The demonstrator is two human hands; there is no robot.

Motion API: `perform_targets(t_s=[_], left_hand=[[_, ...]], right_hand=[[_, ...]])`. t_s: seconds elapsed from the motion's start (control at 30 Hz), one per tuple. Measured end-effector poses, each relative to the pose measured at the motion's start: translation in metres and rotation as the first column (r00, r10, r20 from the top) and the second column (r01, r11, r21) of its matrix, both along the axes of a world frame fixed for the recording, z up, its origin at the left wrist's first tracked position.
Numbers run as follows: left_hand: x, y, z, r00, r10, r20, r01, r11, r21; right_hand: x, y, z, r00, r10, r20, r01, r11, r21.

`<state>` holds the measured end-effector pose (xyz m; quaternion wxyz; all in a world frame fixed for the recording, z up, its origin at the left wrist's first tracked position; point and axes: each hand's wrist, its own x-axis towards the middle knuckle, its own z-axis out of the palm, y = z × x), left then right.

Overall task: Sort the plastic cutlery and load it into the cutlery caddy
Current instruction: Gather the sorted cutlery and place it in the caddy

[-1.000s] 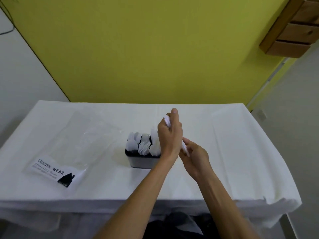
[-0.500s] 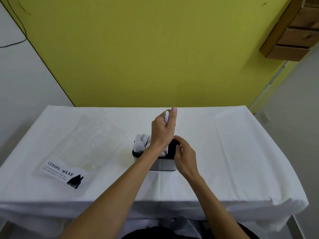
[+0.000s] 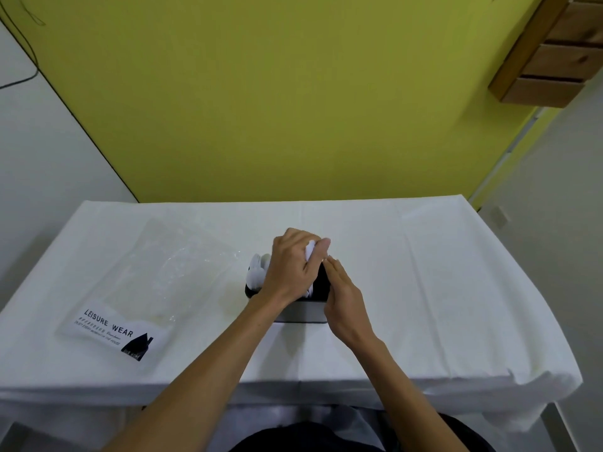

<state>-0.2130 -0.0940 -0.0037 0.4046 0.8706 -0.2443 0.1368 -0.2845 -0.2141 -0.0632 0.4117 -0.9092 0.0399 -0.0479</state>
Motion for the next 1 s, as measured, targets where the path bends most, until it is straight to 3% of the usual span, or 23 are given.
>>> perform_targets(t_s=[0.1, 0.23, 0.37, 0.47, 0.6, 0.73, 1.0], left_hand=[[0.0, 0.007, -0.003, 0.999, 0.033, 0.012, -0.033, 0.999, -0.012], [0.007, 0.01, 0.004, 0.997, -0.05, -0.055, 0.057, 0.991, 0.125], [0.014, 0.013, 0.019, 0.961, -0.167, -0.22, 0.212, 0.956, 0.203], [0.017, 0.015, 0.027, 0.933, -0.163, -0.32, 0.253, 0.93, 0.266], [-0.001, 0.018, 0.016, 0.979, -0.03, -0.202, 0.077, 0.971, 0.228], [-0.017, 0.02, 0.005, 0.994, 0.107, 0.019, -0.108, 0.979, 0.175], [0.002, 0.02, 0.022, 0.995, 0.082, -0.049, -0.071, 0.979, 0.19]], right_hand=[[-0.003, 0.001, 0.003, 1.0, 0.011, -0.026, -0.011, 1.0, -0.008], [0.001, -0.001, 0.0, 0.999, 0.026, -0.029, -0.027, 0.999, -0.018], [0.002, -0.003, 0.001, 0.999, 0.032, -0.016, -0.032, 0.999, -0.001], [0.002, -0.004, 0.0, 1.0, 0.029, 0.004, -0.029, 1.0, 0.0], [0.002, -0.003, -0.001, 1.0, 0.002, 0.007, -0.002, 1.0, -0.007], [0.001, -0.003, -0.002, 1.0, -0.003, 0.001, 0.003, 1.0, -0.021], [0.002, -0.003, 0.0, 1.0, -0.012, -0.014, 0.011, 1.0, -0.024]])
